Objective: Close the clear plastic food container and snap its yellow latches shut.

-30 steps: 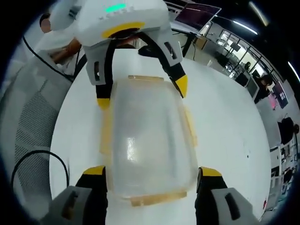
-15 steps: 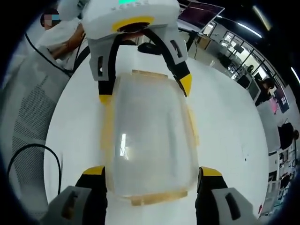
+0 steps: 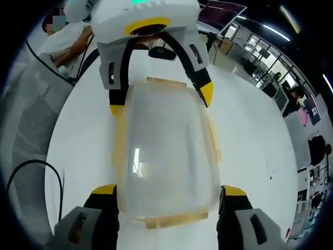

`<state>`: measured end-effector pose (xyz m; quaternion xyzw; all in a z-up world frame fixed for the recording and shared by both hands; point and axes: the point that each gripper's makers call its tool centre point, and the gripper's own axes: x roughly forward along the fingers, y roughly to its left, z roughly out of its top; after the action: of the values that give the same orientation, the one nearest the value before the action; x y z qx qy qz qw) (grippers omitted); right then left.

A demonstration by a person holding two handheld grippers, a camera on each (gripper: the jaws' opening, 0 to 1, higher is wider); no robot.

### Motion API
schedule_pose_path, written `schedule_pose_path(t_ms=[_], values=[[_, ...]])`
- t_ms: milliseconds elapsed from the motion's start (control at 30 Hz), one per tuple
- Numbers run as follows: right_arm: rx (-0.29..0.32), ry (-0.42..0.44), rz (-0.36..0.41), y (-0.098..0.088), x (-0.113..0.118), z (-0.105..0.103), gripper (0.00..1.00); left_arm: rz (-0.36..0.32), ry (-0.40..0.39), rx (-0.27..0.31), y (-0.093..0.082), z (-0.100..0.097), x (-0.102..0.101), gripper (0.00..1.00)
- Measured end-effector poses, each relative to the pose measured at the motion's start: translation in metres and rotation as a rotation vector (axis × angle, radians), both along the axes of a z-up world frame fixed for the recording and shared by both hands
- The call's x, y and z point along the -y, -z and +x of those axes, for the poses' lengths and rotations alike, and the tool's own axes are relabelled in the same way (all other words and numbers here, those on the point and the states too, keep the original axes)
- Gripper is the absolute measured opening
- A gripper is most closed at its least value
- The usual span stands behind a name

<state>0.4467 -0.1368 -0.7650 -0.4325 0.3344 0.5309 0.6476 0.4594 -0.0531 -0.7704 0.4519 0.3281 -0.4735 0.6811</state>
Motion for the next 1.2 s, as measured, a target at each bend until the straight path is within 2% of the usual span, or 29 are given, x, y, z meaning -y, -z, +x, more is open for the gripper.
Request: schedule_pose_path(t_ms=[733, 900, 1033, 1200], values=[[-0.001, -0.014, -0.006, -0.002, -0.001, 0.008, 0.79, -0.016, -0.016, -0.002, -0.002, 0.004, 0.001, 0.82], [0.008, 0.003, 0.002, -0.004, -0.002, 0.008, 0.77, -0.034, -0.012, -0.016, -0.003, 0.001, 0.004, 0.86], [0.018, 0.007, 0.002, -0.005, -0.001, 0.008, 0.77, -0.048, 0.014, -0.007, -0.007, -0.003, 0.008, 0.88], [0.034, 0.016, 0.011, -0.009, 0.001, 0.007, 0.78, -0.054, 0.005, 0.004, -0.011, -0.002, 0.008, 0.90]])
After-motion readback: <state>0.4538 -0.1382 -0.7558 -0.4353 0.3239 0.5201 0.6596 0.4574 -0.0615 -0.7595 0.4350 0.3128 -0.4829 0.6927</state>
